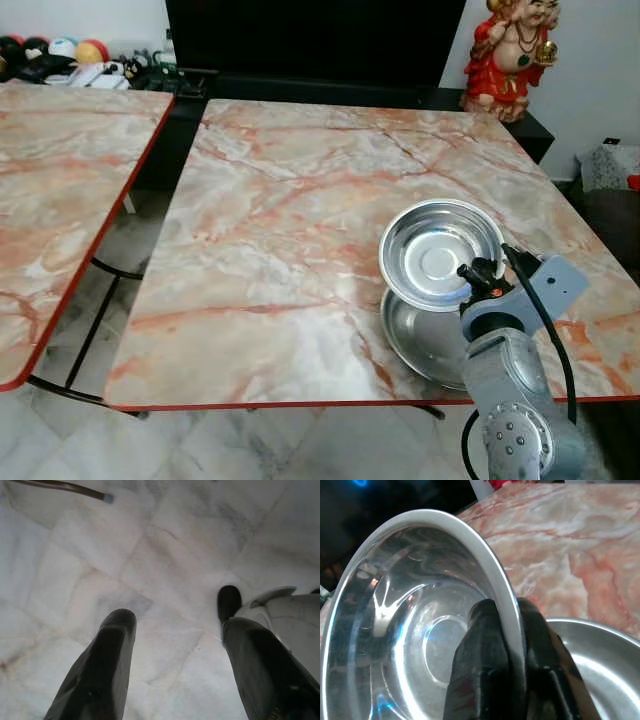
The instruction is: Setting the table
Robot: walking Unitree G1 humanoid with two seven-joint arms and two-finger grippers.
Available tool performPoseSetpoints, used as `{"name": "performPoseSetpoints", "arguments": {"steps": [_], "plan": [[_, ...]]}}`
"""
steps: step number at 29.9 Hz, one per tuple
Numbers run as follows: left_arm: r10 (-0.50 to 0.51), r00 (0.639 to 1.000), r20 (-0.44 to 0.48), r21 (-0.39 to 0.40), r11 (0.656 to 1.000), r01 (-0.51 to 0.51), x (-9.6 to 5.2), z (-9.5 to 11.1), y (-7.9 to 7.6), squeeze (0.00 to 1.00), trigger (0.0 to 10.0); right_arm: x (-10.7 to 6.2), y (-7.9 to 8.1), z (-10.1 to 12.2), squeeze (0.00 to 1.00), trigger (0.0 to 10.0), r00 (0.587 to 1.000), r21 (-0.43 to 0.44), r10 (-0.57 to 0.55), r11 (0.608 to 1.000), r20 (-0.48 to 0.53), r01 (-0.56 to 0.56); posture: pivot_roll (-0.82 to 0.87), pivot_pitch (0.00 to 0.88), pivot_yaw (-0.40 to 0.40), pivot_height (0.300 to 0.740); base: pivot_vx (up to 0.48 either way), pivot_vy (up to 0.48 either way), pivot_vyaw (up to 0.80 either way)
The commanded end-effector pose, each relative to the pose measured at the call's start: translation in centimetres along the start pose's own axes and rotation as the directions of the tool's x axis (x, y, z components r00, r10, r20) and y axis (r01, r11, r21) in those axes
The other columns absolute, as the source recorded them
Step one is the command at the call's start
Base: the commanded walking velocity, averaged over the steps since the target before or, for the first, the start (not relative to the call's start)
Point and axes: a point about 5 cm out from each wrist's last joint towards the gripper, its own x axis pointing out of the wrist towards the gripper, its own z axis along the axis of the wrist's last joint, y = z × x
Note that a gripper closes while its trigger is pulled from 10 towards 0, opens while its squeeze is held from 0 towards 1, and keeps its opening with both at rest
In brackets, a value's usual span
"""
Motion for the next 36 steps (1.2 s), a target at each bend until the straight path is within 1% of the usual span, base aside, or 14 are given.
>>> {"name": "performPoseSetpoints", "arguments": {"steps": [1,5,8,11,14,17,19,20,22,25,29,33,34,36], "plan": [[-0.02,0.999,-0.036,0.005,1.0,0.02,-0.1,-0.9,-0.7,0.0,10.0,-1.5,-0.6,-2.3,0.0,10.0,0.994,0.071,-0.06,0.995,-0.087,0.066,0.05,0.117,-0.062,0.74,0.0,0.0,0.0],[-0.024,0.999,-0.038,0.008,1.0,0.025,-0.1,-0.9,-0.8,0.0,10.0,-1.7,-1.4,-1.9,0.0,10.0,0.988,0.084,-0.134,0.986,-0.079,0.141,0.05,0.115,-0.062,0.74,0.0,0.0,0.0],[-0.026,0.999,-0.039,0.009,1.0,0.027,-0.1,-0.9,-0.8,0.0,10.0,-1.8,-1.9,-2.5,0.0,10.0,0.977,0.104,-0.166,0.978,-0.135,0.181,0.05,0.116,-0.062,0.74,0.0,0.0,0.0],[-0.026,0.999,-0.039,0.01,1.0,0.027,-0.1,-0.9,-0.8,0.0,10.0,-1.9,-1.9,-2.9,0.0,10.0,0.976,0.103,-0.154,0.98,-0.156,0.171,0.05,0.118,-0.063,0.74,0.0,0.0,0.0],[-0.028,0.999,-0.038,0.012,1.0,0.029,-0.1,-0.8,-0.8,0.0,10.0,-2.1,-1.7,-3.4,0.0,10.0,0.97,0.151,-0.13,0.975,-0.205,0.162,0.05,0.121,-0.062,0.74,0.0,0.0,0.0],[-0.029,0.999,-0.038,0.012,1.0,0.029,-0.1,-0.8,-0.8,0.0,10.0,-2.1,-1.6,-3.6,0.0,10.0,0.966,0.168,-0.124,0.972,-0.225,0.164,0.05,0.124,-0.062,0.74,0.0,0.0,0.0],[-0.03,0.999,-0.039,0.012,0.999,0.031,-0.1,-0.8,-0.8,0.0,10.0,-2.2,-1.6,-4.2,0.0,10.0,0.955,0.18,-0.118,0.969,-0.272,0.171,0.05,0.126,-0.062,0.74,0.0,0.0,0.0],[-0.032,0.999,-0.04,0.012,0.999,0.032,-0.1,-0.8,-0.9,0.0,10.0,-2.4,-1.9,-5.1,0.0,10.0,0.935,0.197,-0.128,0.96,-0.33,0.2,0.05,0.127,-0.061,0.74,0.0,0.0,0.0],[-0.032,0.999,-0.042,0.012,0.999,0.032,-0.1,-0.8,-0.9,0.0,10.0,-2.4,-2.1,-5.5,0.0,10.0,0.924,0.219,-0.131,0.951,-0.359,0.22,0.05,0.127,-0.061,0.74,0.0,0.0,0.0],[-0.033,0.999,-0.043,0.011,0.999,0.034,-0.1,-0.9,-0.9,0.0,10.0,-2.4,-2.3,-5.9,0.0,10.0,0.915,0.208,-0.121,0.954,-0.386,0.214,0.05,0.13,-0.061,0.74,0.0,0.0,0.0],[-0.033,0.998,-0.047,0.012,0.999,0.034,-0.1,-1.0,-0.9,0.0,10.0,-2.3,-2.6,-6.5,0.0,10.0,0.897,0.134,-0.061,0.982,-0.438,0.132,0.05,0.133,-0.062,0.74,0.0,0.0,0.0],[-0.03,0.998,-0.048,0.012,0.999,0.03,-0.2,-1.0,-0.8,0.0,10.0,-2.1,-2.9,-5.6,0.0,10.0,0.91,0.11,-0.012,0.992,-0.415,0.064,0.05,0.135,-0.061,0.74,0.0,0.0,0.0],[-0.03,0.998,-0.051,0.014,0.999,0.031,-0.2,-1.1,-0.8,0.0,10.0,-2.0,-2.9,-5.1,0.0,10.0,0.916,0.075,0.022,0.997,-0.401,0.009,0.05,0.137,-0.06,0.74,0.0,0.0,0.0],[-0.03,0.998,-0.051,0.014,0.999,0.031,-0.2,-1.1,-0.8,0.0,10.0,-2.0,-2.9,-4.8,0.0,10.0,0.917,0.046,0.04,0.999,-0.397,-0.024,0.05,0.136,-0.06,0.74,0.0,0.0,0.0]]}}
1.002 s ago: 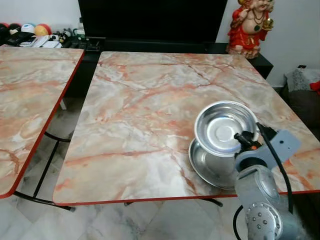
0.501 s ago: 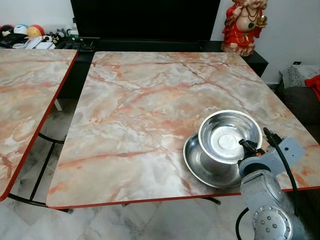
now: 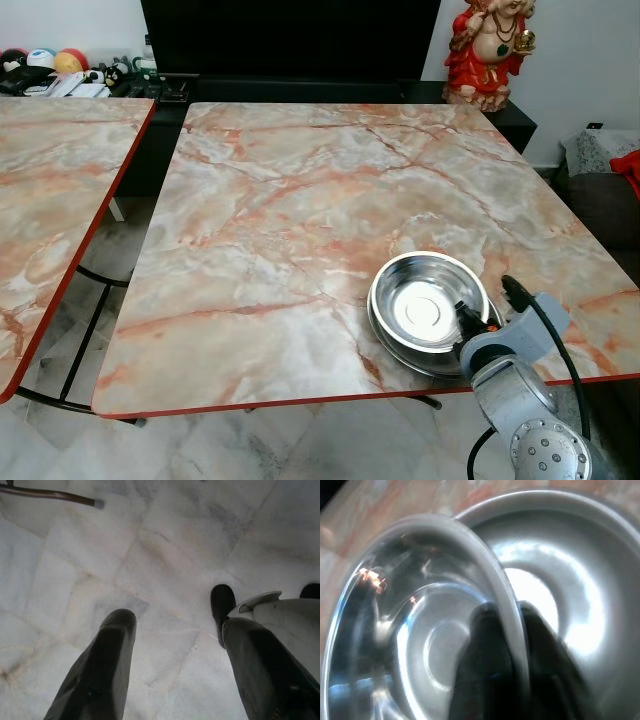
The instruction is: Setting the table
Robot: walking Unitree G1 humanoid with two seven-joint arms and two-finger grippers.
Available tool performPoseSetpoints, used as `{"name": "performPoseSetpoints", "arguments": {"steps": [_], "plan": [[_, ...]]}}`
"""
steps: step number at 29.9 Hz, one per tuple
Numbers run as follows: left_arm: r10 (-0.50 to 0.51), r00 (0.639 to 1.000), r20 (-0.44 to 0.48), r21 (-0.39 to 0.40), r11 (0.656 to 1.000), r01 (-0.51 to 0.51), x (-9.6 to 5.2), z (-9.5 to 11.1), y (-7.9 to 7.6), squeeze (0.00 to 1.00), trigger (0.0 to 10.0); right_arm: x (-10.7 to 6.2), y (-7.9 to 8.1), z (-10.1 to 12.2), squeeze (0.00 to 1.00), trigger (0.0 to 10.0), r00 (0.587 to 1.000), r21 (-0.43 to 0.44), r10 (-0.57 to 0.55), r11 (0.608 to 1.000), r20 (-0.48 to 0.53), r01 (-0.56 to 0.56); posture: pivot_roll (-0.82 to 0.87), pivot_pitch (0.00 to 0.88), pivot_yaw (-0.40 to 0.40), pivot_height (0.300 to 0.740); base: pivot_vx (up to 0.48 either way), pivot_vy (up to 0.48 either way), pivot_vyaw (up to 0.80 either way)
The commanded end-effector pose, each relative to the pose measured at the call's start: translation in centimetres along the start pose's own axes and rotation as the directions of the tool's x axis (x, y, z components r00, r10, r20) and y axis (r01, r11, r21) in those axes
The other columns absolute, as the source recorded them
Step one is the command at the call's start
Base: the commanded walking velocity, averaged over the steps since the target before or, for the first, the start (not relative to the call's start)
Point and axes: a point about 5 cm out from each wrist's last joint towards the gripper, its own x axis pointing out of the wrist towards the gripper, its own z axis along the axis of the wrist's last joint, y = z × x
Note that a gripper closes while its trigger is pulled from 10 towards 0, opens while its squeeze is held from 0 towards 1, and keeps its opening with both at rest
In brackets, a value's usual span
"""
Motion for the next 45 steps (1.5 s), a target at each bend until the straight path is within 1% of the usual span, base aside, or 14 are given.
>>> {"name": "performPoseSetpoints", "arguments": {"steps": [1,6,8,16,21,22,24,29,32,35,38,39,41,45], "plan": [[-0.012,0.999,-0.046,0.015,1.0,0.012,-0.3,-1.1,-0.2,0.0,10.0,-0.7,-0.2,-0.5,0.0,10.0,0.999,-0.072,0.041,0.996,-0.022,-0.043,0.05,0.137,-0.06,0.74,0.0,0.0,0.0],[-0.017,0.999,-0.051,0.034,0.999,0.019,-0.3,-1.2,-0.1,0.0,10.0,-1.3,-2.5,4.0,0.0,10.0,0.992,-0.168,0.045,0.985,0.117,-0.025,0.03,0.138,-0.057,0.74,0.0,0.0,0.0],[-0.018,0.999,-0.051,0.034,0.999,0.02,-0.3,-1.2,0.0,0.0,10.0,-1.4,-2.8,4.7,0.0,10.0,0.988,-0.17,0.039,0.985,0.149,-0.013,0.03,0.138,-0.057,0.74,0.0,0.0,0.0],[-0.029,0.999,-0.033,0.043,0.999,0.031,-0.1,-0.7,-0.3,0.0,10.0,-1.0,-0.8,7.3,0.0,10.0,0.95,-0.205,0.182,0.97,0.253,-0.131,0.04,0.137,-0.048,0.74,0.0,0.0,0.0],[-0.032,0.999,-0.034,0.048,0.998,0.033,-0.1,-0.6,-0.3,0.0,10.0,-1.3,-0.4,8.5,0.0,10.0,0.931,-0.248,0.261,0.948,0.254,-0.198,0.03,0.139,-0.047,0.74,0.0,0.0,0.0],[-0.033,0.999,-0.035,0.048,0.998,0.035,-0.1,-0.6,-0.3,0.0,10.0,-1.4,-0.7,9.0,0.0,10.0,0.931,-0.321,0.294,0.922,0.217,-0.216,0.03,0.139,-0.048,0.74,0.0,0.0,0.0],[-0.035,0.999,-0.038,0.046,0.998,0.036,-0.1,-0.6,-0.3,0.0,10.0,-1.3,-1.9,9.5,0.0,10.0,0.938,-0.397,0.315,0.887,0.147,-0.236,0.02,0.14,-0.05,0.74,0.0,0.0,0.0],[-0.044,0.998,-0.048,0.043,0.998,0.046,-0.1,-0.8,-0.5,0.0,10.0,-0.6,-4.8,9.8,0.0,10.0,0.95,-0.365,0.313,0.885,0.009,-0.288,0.01,0.14,-0.053,0.74,0.0,0.0,0.0],[-0.049,0.997,-0.052,0.042,0.998,0.051,-0.1,-0.8,-0.6,0.0,10.0,-0.6,-5.2,9.6,0.0,10.0,0.931,-0.373,0.358,0.855,-0.079,-0.36,0.01,0.14,-0.054,0.74,0.0,0.0,0.0],[-0.048,0.997,-0.062,0.043,0.998,0.051,-0.2,-1.1,-0.5,0.0,10.0,-0.2,-5.0,9.1,0.0,10.0,0.887,-0.341,0.43,0.819,-0.167,-0.461,0.01,0.139,-0.057,0.74,0.0,0.0,0.0],[-0.046,0.997,-0.066,0.039,0.998,0.049,-0.2,-1.2,-0.5,0.0,10.0,0.0,-4.6,8.9,0.0,10.0,0.862,-0.323,0.471,0.8,-0.185,-0.506,0.01,0.14,-0.058,0.74,0.0,0.0,0.0],[-0.044,0.997,-0.07,0.037,0.998,0.046,-0.3,-1.3,-0.4,0.0,10.0,0.1,-3.9,8.4,0.0,10.0,0.829,-0.308,0.518,0.77,-0.209,-0.559,0.02,0.139,-0.058,0.74,0.0,0.0,0.0],[-0.046,0.996,-0.075,0.046,0.998,0.05,-0.3,-1.4,-0.3,0.0,10.0,0.3,-3.2,8.0,0.0,10.0,0.804,-0.301,0.548,0.746,-0.23,-0.594,0.03,0.142,-0.059,0.74,0.0,0.0,0.0],[-0.05,0.995,-0.083,0.049,0.997,0.054,-0.4,-1.6,-0.3,0.0,10.0,0.6,-2.6,6.5,0.0,10.0,0.784,-0.312,0.544,0.721,-0.3,-0.619,0.02,0.144,-0.058,0.74,0.0,0.0,0.0]]}}
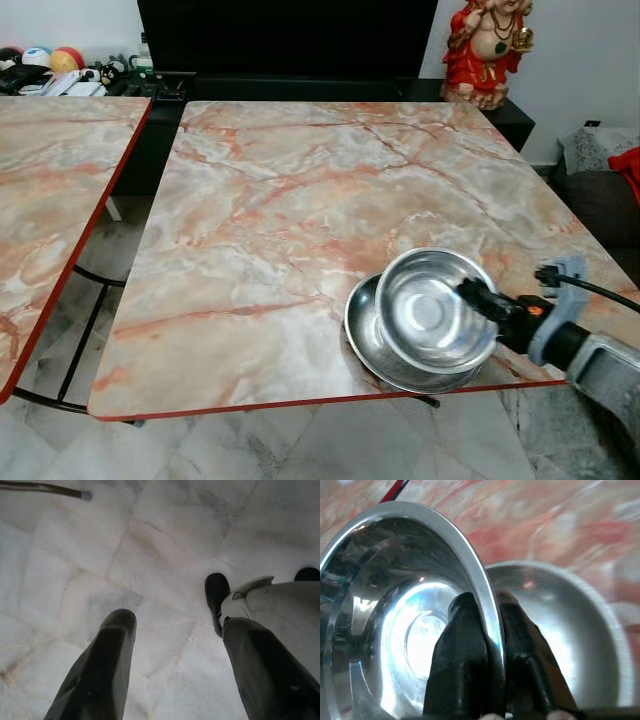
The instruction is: Setting the table
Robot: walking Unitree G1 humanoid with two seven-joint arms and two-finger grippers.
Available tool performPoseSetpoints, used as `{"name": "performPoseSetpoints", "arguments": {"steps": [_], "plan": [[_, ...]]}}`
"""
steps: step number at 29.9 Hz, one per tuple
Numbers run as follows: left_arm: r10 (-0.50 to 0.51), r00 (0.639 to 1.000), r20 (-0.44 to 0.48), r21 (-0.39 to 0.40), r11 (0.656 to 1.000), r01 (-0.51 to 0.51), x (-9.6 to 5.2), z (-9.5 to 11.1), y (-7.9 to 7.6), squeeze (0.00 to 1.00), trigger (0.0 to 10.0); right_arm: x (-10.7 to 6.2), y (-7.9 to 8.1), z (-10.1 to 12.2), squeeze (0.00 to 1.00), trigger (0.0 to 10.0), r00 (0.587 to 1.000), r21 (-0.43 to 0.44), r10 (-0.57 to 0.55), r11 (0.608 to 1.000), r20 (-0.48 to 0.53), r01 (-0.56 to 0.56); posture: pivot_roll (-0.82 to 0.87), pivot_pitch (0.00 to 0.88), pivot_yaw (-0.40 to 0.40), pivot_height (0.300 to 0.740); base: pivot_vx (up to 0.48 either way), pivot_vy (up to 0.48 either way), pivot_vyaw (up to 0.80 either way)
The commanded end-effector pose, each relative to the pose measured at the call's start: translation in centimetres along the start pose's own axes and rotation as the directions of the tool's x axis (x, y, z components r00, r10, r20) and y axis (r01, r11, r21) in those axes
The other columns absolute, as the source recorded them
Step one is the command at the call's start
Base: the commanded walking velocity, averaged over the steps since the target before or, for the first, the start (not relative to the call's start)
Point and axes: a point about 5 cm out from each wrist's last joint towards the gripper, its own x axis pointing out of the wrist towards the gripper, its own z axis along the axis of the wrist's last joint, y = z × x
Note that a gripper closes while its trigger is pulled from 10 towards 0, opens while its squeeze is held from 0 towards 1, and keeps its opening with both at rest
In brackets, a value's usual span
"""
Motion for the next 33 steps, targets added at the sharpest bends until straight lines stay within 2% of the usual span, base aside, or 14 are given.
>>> {"name": "performPoseSetpoints", "arguments": {"steps": [1,10,17,19,24,28,33], "plan": [[-0.012,0.999,-0.05,0.02,1.0,0.013,-0.3,-1.3,0.0,0.0,10.0,0.3,0.2,-0.3,0.0,10.0,1.0,-0.011,0.008,1.0,-0.022,-0.009,0.02,0.144,-0.058,0.74,0.0,0.0,0.0],[-0.019,0.998,-0.058,0.013,1.0,0.02,-0.4,-1.6,-0.2,0.0,10.0,1.8,-0.8,-1.4,0.0,10.0,0.996,-0.013,-0.042,0.999,-0.075,0.041,0.03,0.134,-0.064,0.74,0.0,0.0,0.0],[-0.023,0.998,-0.062,0.011,1.0,0.024,-0.4,-1.7,-0.3,0.0,10.0,1.7,-1.6,-2.0,0.0,10.0,0.994,-0.007,-0.075,0.997,-0.084,0.074,0.03,0.126,-0.065,0.74,0.0,0.0,0.0],[-0.026,0.997,-0.067,0.012,1.0,0.027,-0.4,-1.8,-0.4,0.0,10.0,1.7,-2.4,-2.2,0.0,10.0,0.989,-0.007,-0.124,0.992,-0.084,0.123,0.03,0.125,-0.064,0.74,0.0,0.0,0.0],[-0.027,0.997,-0.075,0.011,1.0,0.028,-0.5,-2.0,-0.4,0.0,10.0,1.8,-3.0,-2.4,0.0,10.0,0.979,-0.005,-0.182,0.983,-0.09,0.183,0.03,0.125,-0.064,0.74,0.0,0.0,0.0],[-0.033,0.996,-0.085,0.009,0.999,0.034,-0.5,-2.2,-0.6,0.0,10.0,1.6,-4.3,-2.5,0.0,10.0,0.958,0.024,-0.278,0.96,-0.078,0.28,0.03,0.131,-0.065,0.74,0.0,0.0,0.0],[-0.035,0.995,-0.092,0.006,0.999,0.036,-0.6,-2.4,-0.6,0.0,10.0,1.1,-5.3,-2.5,0.0,10.0,0.938,0.025,-0.338,0.94,-0.074,0.34,0.03,0.138,-0.067,0.74,0.0,0.0,0.0]]}}
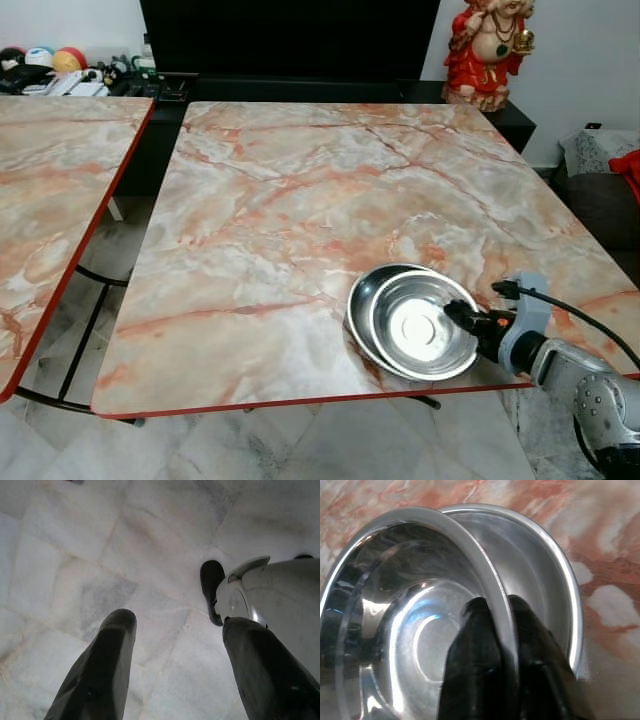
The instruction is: Setting the table
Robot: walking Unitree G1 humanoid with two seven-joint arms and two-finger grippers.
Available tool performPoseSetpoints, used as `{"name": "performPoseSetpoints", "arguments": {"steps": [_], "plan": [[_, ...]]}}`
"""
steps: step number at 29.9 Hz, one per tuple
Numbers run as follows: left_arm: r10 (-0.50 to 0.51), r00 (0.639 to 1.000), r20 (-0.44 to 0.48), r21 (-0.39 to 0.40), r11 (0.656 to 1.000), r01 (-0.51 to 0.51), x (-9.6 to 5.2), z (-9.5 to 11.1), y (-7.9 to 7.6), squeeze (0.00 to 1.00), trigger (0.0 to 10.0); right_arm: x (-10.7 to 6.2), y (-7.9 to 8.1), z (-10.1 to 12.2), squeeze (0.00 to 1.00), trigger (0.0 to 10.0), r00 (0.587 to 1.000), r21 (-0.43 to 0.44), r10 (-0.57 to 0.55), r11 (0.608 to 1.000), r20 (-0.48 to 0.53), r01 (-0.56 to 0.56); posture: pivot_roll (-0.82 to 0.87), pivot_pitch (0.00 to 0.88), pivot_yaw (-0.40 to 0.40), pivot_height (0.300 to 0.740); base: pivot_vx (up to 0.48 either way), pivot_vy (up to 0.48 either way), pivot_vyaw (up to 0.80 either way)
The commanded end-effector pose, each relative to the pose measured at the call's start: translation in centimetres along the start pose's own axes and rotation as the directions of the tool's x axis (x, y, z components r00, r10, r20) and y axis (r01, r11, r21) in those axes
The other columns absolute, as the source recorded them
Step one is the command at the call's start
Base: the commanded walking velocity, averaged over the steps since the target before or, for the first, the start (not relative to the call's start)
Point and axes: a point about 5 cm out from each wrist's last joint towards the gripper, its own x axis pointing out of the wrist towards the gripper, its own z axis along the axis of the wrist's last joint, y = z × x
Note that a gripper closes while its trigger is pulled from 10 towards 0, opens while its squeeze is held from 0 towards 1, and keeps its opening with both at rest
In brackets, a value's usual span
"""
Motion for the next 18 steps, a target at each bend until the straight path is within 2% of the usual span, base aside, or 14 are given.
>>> {"name": "performPoseSetpoints", "arguments": {"steps": [1,7,18], "plan": [[-0.015,0.999,-0.051,0.013,1.0,0.016,-0.2,-1.1,-0.4,0.0,10.0,-0.6,-1.6,0.0,0.0,10.0,0.995,-0.001,-0.095,0.995,-0.009,0.095,0.03,0.138,-0.067,0.74,0.0,0.0,0.0],[-0.019,0.998,-0.058,0.01,1.0,0.019,-0.2,-1.3,-0.4,0.0,10.0,-0.7,-2.1,0.1,0.0,10.0,0.992,0.007,-0.126,0.992,-0.008,0.126,0.02,0.142,-0.066,0.74,0.0,0.0,0.0],[-0.019,0.998,-0.067,0.008,1.0,0.019,-0.1,-1.2,-0.5,0.0,10.0,-1.2,-0.8,-0.8,0.0,10.0,0.997,-0.035,-0.011,0.999,-0.075,0.008,0.03,0.149,-0.067,0.74,0.0,0.0,0.0]]}}
